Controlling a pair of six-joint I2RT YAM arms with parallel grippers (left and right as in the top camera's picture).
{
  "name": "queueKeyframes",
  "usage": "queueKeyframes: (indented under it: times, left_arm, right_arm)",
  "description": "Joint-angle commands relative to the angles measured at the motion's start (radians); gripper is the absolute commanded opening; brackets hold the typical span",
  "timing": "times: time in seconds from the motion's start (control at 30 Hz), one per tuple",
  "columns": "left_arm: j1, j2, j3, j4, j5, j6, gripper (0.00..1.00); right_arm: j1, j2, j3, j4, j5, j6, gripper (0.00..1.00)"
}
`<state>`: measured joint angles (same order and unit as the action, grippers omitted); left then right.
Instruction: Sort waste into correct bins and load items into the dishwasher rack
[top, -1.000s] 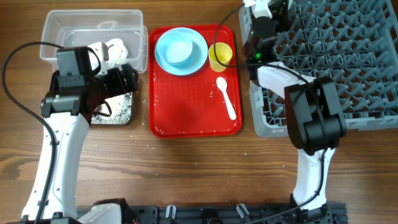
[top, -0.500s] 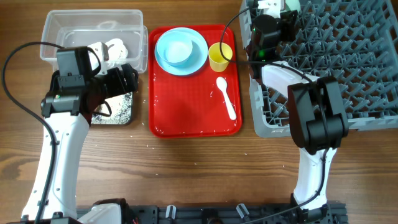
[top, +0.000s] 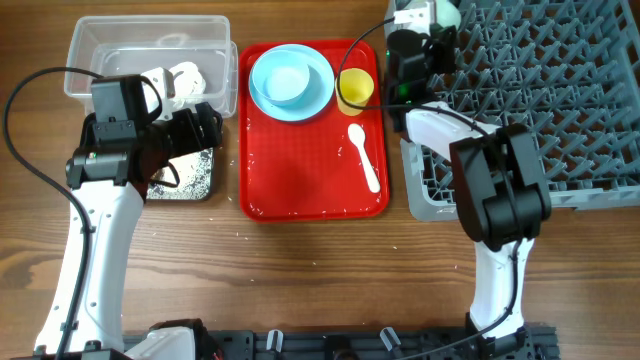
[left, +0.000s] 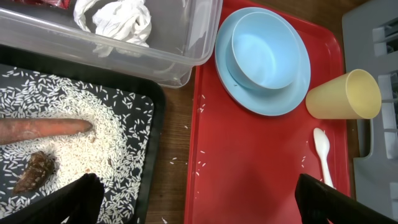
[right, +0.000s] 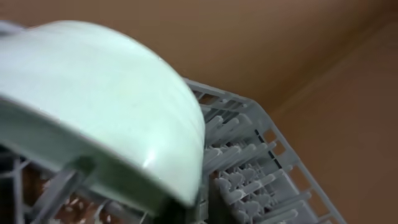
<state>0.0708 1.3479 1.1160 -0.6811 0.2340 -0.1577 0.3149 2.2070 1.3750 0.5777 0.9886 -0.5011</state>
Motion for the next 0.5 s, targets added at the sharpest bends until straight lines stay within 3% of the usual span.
queueKeyframes:
  times: [0.0,0.1,0.47]
  left_arm:
    - [0.006,-0.016,0.016,0.003,0.008,0.019,1.00]
    - [0.006,-0.016,0.016,0.003,0.008,0.019,1.00]
    - [0.006,-0.016,0.016,0.003,0.008,0.019,1.00]
  right_arm:
    - [0.030,0.015,-0.006,-0.016,0.011,0.000,0.57]
    - [0.047,0.015,-0.006,-0.013,0.033,-0.022,1.00]
    - [0.128,-0.074,-0.006,0.011,0.065,0.003,0.99]
